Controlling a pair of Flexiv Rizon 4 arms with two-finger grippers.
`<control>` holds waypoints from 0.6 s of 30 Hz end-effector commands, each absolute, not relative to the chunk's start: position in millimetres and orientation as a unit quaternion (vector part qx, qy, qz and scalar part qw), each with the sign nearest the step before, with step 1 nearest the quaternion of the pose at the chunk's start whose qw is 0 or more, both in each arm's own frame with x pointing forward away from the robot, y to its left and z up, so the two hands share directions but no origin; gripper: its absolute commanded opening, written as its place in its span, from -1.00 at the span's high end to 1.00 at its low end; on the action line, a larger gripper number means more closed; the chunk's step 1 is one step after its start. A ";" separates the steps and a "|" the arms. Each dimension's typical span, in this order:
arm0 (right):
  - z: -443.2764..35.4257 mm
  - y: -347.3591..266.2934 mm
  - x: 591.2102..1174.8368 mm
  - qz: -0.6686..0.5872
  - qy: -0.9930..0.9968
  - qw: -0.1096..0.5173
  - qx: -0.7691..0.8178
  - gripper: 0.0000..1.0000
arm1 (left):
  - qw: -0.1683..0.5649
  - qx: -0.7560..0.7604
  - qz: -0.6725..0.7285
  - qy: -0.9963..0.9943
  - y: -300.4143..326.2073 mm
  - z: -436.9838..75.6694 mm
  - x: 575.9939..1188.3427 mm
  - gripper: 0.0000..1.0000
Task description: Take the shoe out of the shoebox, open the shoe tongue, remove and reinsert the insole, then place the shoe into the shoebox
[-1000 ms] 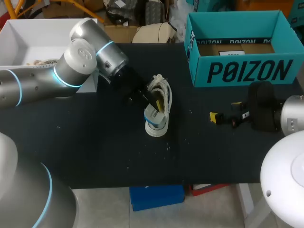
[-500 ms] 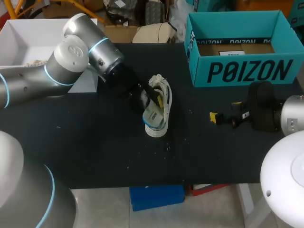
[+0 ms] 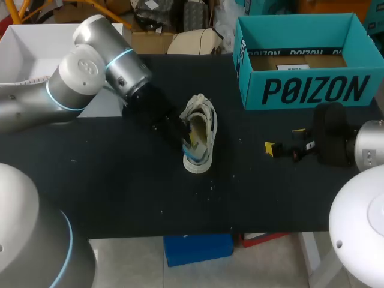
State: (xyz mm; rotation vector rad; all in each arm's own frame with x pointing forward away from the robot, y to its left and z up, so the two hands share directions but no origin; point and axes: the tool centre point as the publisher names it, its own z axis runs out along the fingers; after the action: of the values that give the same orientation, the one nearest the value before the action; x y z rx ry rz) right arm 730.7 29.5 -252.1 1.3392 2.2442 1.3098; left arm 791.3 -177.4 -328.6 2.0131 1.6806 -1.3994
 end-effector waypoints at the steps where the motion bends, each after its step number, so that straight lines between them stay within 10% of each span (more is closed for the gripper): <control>1: -253.7 30.4 729.8 0.447 0.762 0.110 0.456 -1.00 | 0.091 0.676 -0.456 0.571 -174.0 -324.2 786.4 1.00; 18: -253.7 30.4 729.8 0.447 0.762 0.110 0.456 -1.00 | 0.104 0.674 -0.399 0.612 -191.4 -343.7 805.9 1.00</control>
State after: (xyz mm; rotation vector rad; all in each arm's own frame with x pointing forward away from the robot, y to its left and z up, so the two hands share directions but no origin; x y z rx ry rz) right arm 730.7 29.5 -252.1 1.3392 2.2442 1.3098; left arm 803.8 -188.3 -340.2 1.9911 1.8017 -1.1826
